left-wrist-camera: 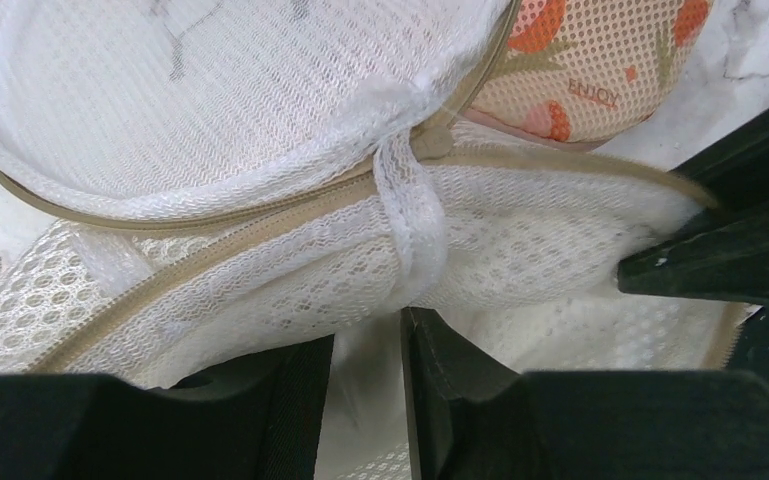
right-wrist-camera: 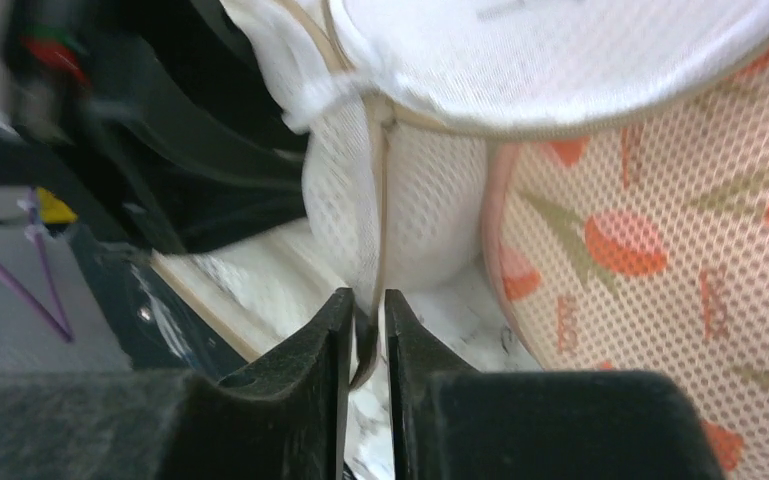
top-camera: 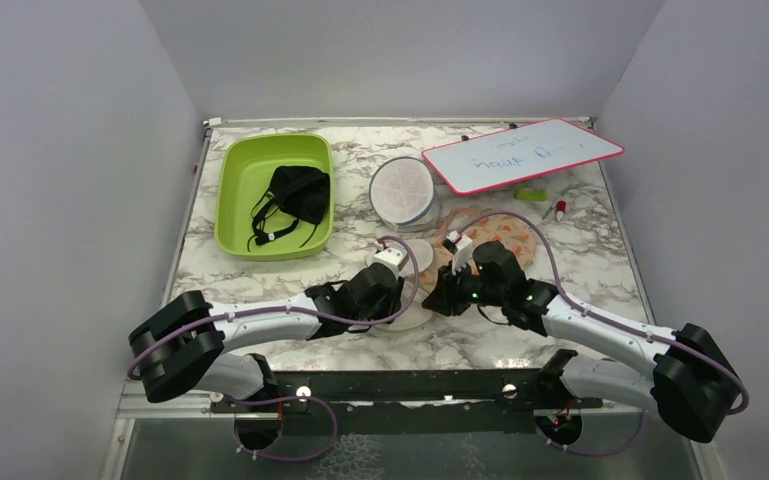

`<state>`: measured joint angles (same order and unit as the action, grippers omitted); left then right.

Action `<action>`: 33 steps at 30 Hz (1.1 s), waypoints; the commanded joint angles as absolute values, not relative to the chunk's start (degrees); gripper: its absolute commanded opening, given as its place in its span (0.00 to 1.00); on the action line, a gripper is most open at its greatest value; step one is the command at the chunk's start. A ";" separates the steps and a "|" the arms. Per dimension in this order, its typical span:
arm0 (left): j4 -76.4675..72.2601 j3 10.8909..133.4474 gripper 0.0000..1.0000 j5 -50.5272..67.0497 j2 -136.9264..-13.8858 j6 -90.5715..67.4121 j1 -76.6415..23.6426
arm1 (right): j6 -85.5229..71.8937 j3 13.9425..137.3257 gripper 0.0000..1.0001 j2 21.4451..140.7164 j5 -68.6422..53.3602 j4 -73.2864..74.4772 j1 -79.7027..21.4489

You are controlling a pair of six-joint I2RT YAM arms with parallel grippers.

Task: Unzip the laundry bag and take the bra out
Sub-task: Pick up the bra from the laundry bag.

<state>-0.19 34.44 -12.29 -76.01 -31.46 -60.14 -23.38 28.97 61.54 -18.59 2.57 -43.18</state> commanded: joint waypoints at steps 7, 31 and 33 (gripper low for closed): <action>-2.73 32.54 0.27 -9.00 -77.86 -32.69 -60.47 | -24.52 27.29 0.56 67.82 -23.42 0.01 -43.77; -2.63 35.83 0.48 -10.81 -78.45 -30.11 -59.00 | -30.03 29.91 0.07 71.86 -11.99 -6.41 -46.32; -3.42 36.09 0.52 -10.90 -79.15 -30.24 -58.90 | -30.30 29.62 0.01 72.01 -12.43 -6.76 -46.30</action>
<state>-2.55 34.46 -10.85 -77.67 -30.83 -59.35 -30.74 30.68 72.88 -10.41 -2.79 -46.06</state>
